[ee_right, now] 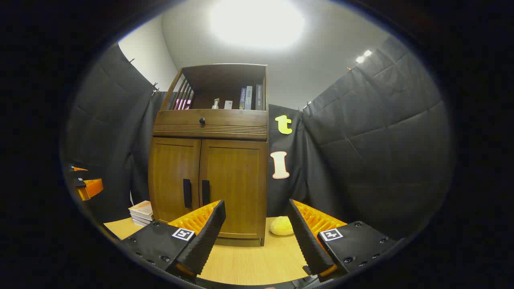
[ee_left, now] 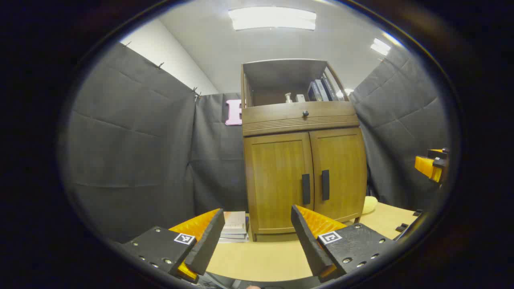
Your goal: Open the right door of the double-door shoe cabinet with the right hand, and open the left door with the left hand.
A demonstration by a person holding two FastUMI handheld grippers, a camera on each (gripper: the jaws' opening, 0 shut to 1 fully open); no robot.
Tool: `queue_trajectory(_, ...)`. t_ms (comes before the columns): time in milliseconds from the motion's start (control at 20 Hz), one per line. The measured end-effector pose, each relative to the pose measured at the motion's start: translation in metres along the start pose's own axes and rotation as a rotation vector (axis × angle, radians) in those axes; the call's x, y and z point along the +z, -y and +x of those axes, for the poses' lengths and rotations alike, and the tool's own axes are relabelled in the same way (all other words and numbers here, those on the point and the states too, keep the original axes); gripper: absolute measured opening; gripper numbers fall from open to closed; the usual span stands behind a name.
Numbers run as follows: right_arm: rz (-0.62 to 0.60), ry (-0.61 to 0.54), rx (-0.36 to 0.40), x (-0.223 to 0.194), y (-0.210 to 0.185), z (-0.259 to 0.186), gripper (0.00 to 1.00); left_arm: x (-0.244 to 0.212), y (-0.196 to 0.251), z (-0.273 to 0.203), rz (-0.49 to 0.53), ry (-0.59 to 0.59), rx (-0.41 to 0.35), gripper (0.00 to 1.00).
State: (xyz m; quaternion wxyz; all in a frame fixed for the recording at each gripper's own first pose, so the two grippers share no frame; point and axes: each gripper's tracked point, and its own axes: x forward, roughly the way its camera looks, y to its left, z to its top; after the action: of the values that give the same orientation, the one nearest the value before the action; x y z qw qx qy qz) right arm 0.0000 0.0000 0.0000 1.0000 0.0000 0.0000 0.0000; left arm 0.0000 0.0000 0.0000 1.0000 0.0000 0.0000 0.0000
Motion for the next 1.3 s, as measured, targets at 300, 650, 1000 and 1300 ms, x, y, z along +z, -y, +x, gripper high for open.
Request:
queue_trajectory(300, 0.002, -0.006, -0.017, -0.003, 0.000, 0.003, 0.96, -0.006, -0.013, 0.002, 0.003, 0.002, 0.013, 0.95)
queue_trajectory(650, 0.015, -0.010, -0.024, -0.005, -0.007, 0.009, 0.96, -0.006, -0.026, 0.004, -0.001, 0.003, 0.018, 0.95)
queue_trajectory(1000, 0.022, -0.009, 0.010, 0.002, -0.026, 0.033, 0.97, -0.002, -0.037, -0.003, 0.000, 0.025, 0.030, 0.95)
queue_trajectory(1300, 0.025, -0.002, 0.049, 0.006, -0.051, 0.082, 0.96, -0.006, -0.045, 0.000, -0.001, 0.014, 0.059, 0.95)
